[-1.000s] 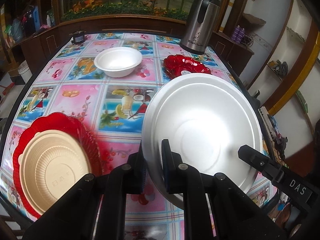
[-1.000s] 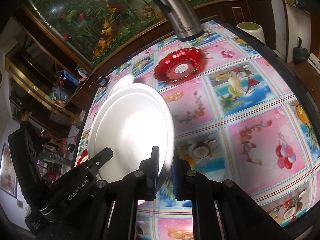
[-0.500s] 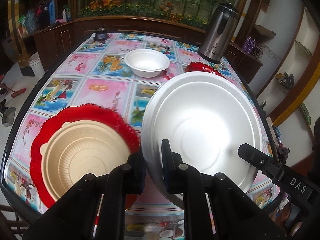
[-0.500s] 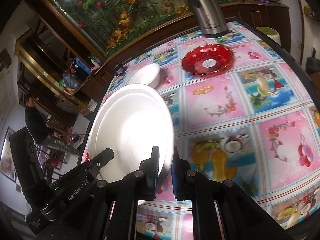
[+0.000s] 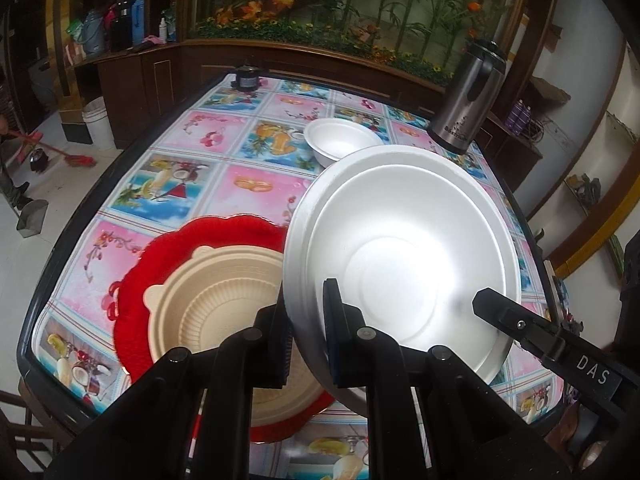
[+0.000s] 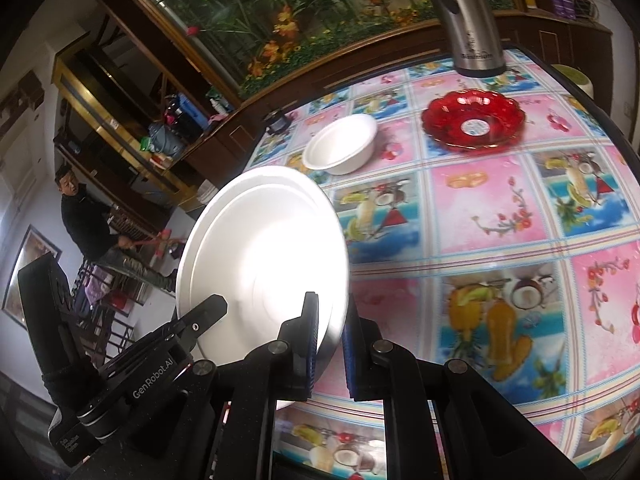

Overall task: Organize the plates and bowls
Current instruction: 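Carry the white plates over the red plate stack with both tools, then hold the white plates above the beige bowls and align them with both tools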

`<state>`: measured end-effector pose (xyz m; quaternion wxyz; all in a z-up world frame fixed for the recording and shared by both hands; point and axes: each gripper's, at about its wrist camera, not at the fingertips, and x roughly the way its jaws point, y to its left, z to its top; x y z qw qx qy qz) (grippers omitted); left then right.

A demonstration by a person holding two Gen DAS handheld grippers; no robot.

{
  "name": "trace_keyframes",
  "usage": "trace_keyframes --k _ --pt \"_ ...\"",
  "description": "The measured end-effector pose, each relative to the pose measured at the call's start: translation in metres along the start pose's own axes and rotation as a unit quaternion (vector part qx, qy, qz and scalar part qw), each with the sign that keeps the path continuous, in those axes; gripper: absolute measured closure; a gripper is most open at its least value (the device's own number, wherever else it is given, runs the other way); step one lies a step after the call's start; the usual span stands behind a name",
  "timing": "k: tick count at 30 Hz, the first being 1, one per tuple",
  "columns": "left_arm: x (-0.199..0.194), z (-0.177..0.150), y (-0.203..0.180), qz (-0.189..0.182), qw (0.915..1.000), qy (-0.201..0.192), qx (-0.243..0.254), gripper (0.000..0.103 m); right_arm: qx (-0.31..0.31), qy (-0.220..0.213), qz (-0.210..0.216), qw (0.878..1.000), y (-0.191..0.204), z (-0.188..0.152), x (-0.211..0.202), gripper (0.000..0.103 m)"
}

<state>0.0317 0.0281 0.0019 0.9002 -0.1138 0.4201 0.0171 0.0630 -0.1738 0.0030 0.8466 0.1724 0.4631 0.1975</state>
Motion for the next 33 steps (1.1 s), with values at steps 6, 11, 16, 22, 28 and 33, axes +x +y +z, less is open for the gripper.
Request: trace_keyframes --k 6,11,16,22,28,33 --pt "-0.007 0.0 0.023 0.015 0.9997 -0.008 -0.018 0.092 -0.018 0.009 0.015 1.0 0.022 0.0 0.011 0.092" --pt "-0.009 -0.002 0.04 0.026 0.9991 -0.009 -0.032 0.092 -0.032 0.019 0.023 0.999 0.039 -0.003 0.023 0.092" --pt "-0.011 -0.004 0.05 0.032 0.9987 -0.009 -0.04 0.092 -0.041 0.026 0.029 0.998 0.05 -0.006 0.031 0.092" --pt "-0.013 -0.006 0.063 0.038 0.9981 -0.009 -0.048 0.092 -0.05 0.036 0.034 0.998 0.061 -0.009 0.039 0.092" --pt "-0.013 -0.008 0.072 0.042 0.9976 -0.007 -0.055 0.092 -0.056 0.045 0.037 0.997 0.068 -0.01 0.047 0.092" --pt "-0.011 -0.01 0.076 0.045 0.9973 -0.002 -0.057 0.092 -0.058 0.052 0.037 0.996 0.071 -0.011 0.052 0.092"
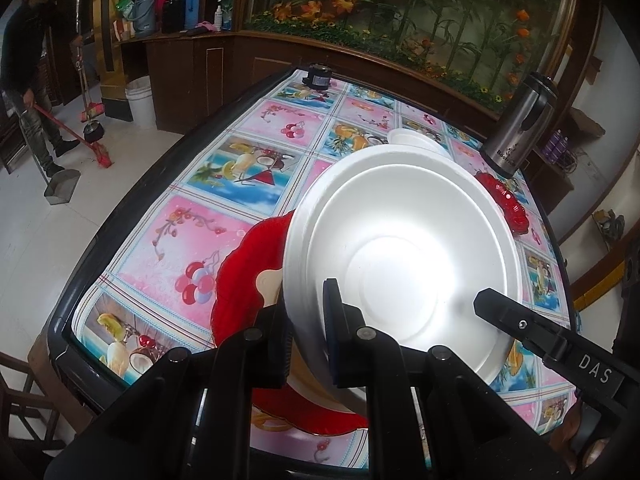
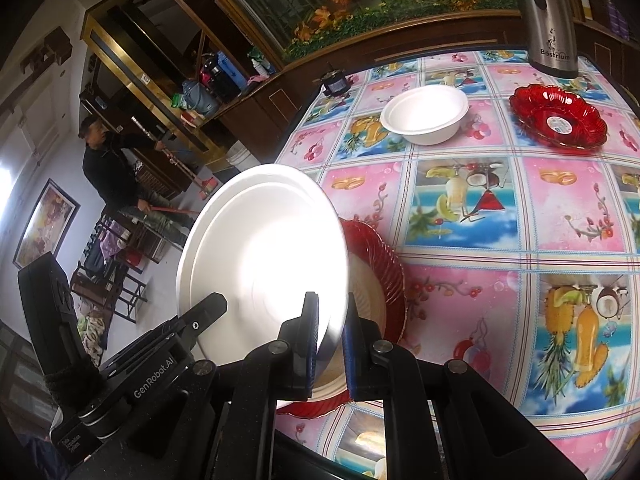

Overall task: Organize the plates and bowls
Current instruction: 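Hold the white plates above the beige bowls and align them with both tools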

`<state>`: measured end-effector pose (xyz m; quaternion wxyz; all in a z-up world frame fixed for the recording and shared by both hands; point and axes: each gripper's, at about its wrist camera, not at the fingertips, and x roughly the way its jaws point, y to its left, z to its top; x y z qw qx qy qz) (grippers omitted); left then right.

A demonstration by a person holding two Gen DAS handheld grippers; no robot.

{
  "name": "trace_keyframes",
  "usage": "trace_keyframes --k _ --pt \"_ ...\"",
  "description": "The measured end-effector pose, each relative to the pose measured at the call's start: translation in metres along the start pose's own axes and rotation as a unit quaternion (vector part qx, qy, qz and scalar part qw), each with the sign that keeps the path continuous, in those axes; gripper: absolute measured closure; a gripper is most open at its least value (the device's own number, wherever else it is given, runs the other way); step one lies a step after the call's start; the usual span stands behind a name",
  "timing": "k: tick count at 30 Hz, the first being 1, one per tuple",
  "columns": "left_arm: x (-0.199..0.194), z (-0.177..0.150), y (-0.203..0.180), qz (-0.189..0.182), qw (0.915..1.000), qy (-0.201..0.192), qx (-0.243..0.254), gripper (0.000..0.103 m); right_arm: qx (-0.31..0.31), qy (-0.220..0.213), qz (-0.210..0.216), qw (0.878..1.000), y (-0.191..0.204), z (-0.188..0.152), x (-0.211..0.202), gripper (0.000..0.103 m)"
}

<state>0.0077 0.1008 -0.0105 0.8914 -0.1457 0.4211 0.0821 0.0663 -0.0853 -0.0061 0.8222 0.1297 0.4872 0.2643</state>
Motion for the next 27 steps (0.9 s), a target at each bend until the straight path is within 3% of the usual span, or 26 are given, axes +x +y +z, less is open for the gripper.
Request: trace_keyframes --k 27 --pt "0.006 -0.008 0.008 0.007 0.9999 0.011 -0.003 0.091 0.0 0.018 0.004 1.0 0.0 -0.004 0.014 0.092"
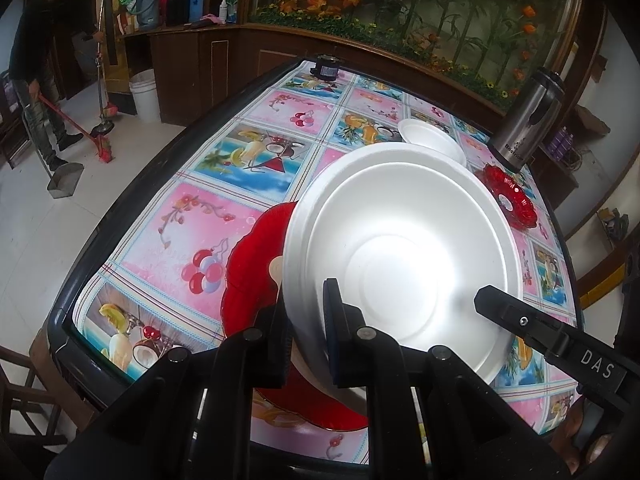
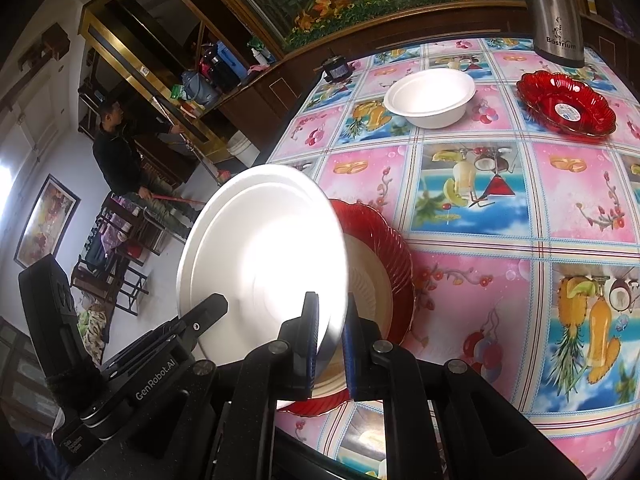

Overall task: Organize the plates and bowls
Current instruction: 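Hold the white plates above the beige bowls and align them with both tools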

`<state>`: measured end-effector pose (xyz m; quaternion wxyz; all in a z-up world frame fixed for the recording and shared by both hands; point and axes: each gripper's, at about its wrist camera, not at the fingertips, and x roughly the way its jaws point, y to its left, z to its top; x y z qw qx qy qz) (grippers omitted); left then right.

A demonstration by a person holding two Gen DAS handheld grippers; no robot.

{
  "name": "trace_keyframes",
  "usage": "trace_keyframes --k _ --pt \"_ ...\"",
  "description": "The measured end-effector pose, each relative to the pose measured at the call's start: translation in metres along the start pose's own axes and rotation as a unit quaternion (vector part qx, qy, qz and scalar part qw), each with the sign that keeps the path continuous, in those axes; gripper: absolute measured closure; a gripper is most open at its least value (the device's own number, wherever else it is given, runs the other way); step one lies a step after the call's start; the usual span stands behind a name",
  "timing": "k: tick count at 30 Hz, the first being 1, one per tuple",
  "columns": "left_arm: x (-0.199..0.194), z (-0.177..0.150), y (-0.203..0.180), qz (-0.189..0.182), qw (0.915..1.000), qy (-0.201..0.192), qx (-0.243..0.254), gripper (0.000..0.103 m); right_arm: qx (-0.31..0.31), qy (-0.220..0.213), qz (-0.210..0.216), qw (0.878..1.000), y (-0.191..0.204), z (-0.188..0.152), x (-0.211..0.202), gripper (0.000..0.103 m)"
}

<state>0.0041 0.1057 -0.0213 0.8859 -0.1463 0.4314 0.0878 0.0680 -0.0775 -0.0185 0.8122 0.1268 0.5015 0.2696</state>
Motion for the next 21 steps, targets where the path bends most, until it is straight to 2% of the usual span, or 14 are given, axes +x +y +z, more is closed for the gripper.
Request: trace_keyframes --k 21 --pt "0.0089 -0.0021 0.0046 0.003 0.9999 0.01 -0.004 0.091 0.003 0.01 -0.001 1.0 -0.0004 -0.0031 0.0084 0.092"
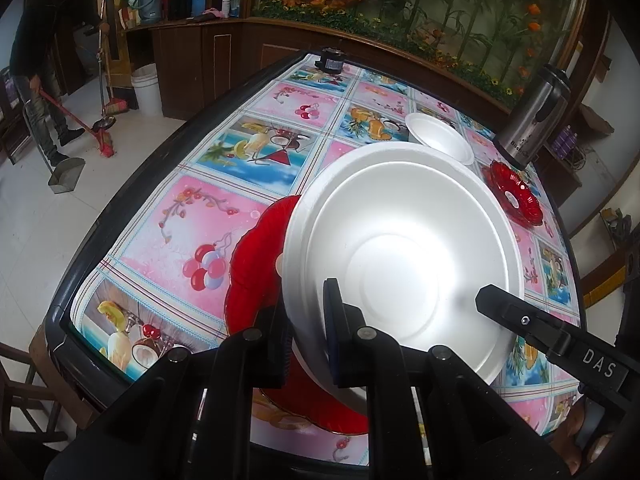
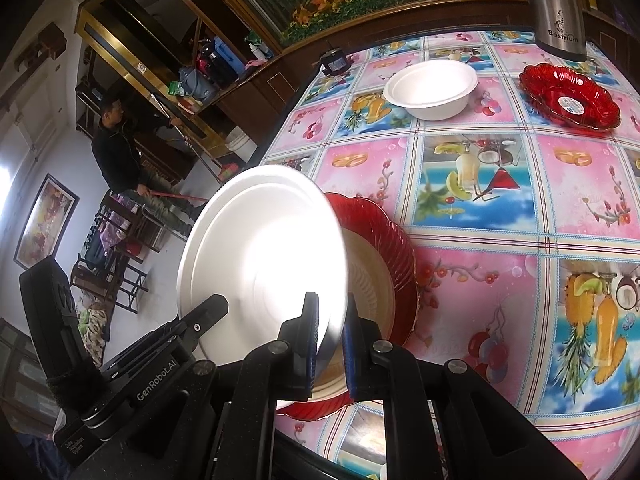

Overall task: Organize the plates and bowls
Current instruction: 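Hold the white plates above the beige bowls and align them with both tools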

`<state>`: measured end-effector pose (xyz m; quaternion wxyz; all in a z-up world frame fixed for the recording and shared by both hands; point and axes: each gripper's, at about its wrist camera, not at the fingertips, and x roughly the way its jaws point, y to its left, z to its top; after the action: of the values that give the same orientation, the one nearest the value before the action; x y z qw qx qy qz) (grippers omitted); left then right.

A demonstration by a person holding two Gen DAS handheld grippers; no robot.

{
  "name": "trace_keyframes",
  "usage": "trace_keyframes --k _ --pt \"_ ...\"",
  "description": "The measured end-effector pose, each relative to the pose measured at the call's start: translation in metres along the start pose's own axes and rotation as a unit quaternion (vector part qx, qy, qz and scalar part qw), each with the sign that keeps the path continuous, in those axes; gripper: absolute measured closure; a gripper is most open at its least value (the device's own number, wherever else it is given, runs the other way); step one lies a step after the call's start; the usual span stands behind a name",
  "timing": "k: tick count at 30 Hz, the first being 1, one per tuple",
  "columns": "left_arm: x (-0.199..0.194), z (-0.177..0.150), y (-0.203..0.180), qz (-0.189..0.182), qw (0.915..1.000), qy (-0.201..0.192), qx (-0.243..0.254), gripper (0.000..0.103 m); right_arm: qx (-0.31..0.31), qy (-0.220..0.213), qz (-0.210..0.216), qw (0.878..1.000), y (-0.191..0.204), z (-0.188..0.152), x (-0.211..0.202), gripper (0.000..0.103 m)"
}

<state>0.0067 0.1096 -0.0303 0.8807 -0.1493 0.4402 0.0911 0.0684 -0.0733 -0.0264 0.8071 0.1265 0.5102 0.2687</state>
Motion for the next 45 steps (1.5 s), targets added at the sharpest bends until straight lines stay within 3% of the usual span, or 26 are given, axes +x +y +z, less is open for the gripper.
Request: trace_keyframes --k 37,45 --pt "0.011 -0.007 -0.001 0.006 0.9997 0.02 0.007 0.09 0.013 0.019 -0.002 1.0 -0.006 -0.002 0.01 0.092" --pt "0.013 -0.008 -0.003 0.007 0.9996 0.024 0.01 0.09 0.016 0.022 -0.005 1.0 -0.007 -0.002 0.011 0.088"
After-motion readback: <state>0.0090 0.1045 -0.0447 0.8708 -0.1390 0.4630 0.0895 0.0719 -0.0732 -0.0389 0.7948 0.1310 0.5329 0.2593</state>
